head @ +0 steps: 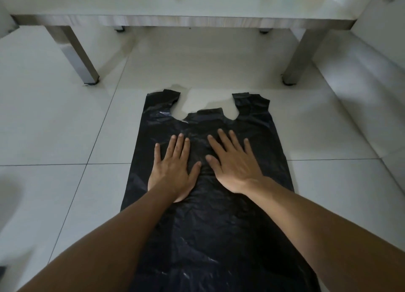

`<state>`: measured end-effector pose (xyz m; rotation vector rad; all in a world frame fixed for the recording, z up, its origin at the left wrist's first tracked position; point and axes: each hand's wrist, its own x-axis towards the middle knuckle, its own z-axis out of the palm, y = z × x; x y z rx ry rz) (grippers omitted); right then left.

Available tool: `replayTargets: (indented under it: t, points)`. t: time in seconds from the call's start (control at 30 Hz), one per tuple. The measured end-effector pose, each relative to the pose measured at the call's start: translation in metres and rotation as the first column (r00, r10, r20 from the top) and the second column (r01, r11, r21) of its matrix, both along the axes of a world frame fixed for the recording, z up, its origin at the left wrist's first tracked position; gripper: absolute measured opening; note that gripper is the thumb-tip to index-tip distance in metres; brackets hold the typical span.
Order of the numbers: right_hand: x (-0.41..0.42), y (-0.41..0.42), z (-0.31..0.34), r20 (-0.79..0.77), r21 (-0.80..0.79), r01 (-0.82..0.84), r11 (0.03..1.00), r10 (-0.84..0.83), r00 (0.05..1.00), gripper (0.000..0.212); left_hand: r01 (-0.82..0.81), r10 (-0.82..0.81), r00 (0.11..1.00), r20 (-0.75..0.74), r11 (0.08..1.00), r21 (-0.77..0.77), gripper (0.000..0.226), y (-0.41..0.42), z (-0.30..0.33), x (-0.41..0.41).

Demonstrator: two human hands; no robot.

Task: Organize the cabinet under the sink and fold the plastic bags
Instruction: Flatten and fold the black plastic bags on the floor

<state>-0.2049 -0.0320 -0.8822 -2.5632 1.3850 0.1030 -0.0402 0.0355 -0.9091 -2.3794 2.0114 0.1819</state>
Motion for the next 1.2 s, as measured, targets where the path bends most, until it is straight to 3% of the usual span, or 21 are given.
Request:
replayTargets:
  t: [0.1,0.27,0.4,0.5,0.6,0.67,0.73,0.83,0.93,1.0,1.1,1.2]
  points:
    - [-0.015,-0.032,-0.015,-0.055,0.025,0.048,0.999,-0.047,0.997,0.066,-0.005,0.005,1.0,-0.004,1.0,-0.014,0.079,0.0,-0.001,0.001]
    - [-0.048,-0.076,-0.014,-0.073,0.012,0.328,0.944,-0.327,0.942,0.071,-0.008,0.008,1.0,-0.014,1.0,-0.019,0.081,-0.001,-0.002,0.001]
    - [-0.045,-0.087,-0.011,-0.103,-0.01,0.307,0.952,-0.306,0.946,0.074,-0.008,0.007,1.0,-0.021,1.0,-0.03,0.08,0.0,-0.001,0.0]
    - [-0.04,-0.1,-0.002,0.024,-0.137,0.418,0.898,-0.419,0.908,0.062,-0.013,0.012,1.0,-0.025,0.999,-0.038,0.08,0.001,-0.001,0.0]
    - [-0.026,-0.122,0.014,0.184,-0.273,0.373,0.887,-0.333,0.925,0.044,-0.01,0.009,1.0,-0.021,0.999,-0.035,0.08,0.0,0.0,-0.001]
    - [-0.014,-0.142,0.027,0.274,-0.118,0.52,0.846,-0.475,0.836,0.046,-0.01,0.009,1.0,-0.023,0.999,-0.04,0.08,0.0,0.0,-0.001]
    - [-0.007,-0.16,0.035,0.24,0.079,0.663,0.744,-0.66,0.712,0.055,-0.014,0.012,0.999,-0.04,0.999,-0.048,0.081,0.001,0.0,0.0]
    - [0.003,-0.168,0.035,0.148,-0.01,0.581,0.814,-0.573,0.806,0.049,-0.013,0.011,0.999,-0.042,0.999,-0.042,0.08,0.001,0.0,0.0]
    - [0.012,-0.153,0.022,0.255,-0.122,0.42,0.899,-0.381,0.889,0.038,-0.014,0.012,0.999,-0.042,0.999,-0.047,0.08,0.001,0.001,-0.001]
    - [0.013,-0.142,0.005,0.205,-0.072,0.265,0.962,-0.245,0.948,0.054,-0.017,0.015,0.999,-0.041,0.999,-0.051,0.079,0.001,0.002,-0.001]
    - [0.004,-0.14,-0.017,-0.016,0.011,0.133,0.991,-0.133,0.991,0.072,-0.013,0.011,0.999,-0.031,0.999,-0.041,0.079,0.001,0.002,-0.001]
    - [0.003,-0.147,-0.014,0.079,0.071,0.187,0.98,-0.193,0.978,0.067,-0.015,0.014,0.999,-0.034,0.999,-0.037,0.08,0.001,0.001,-0.001]
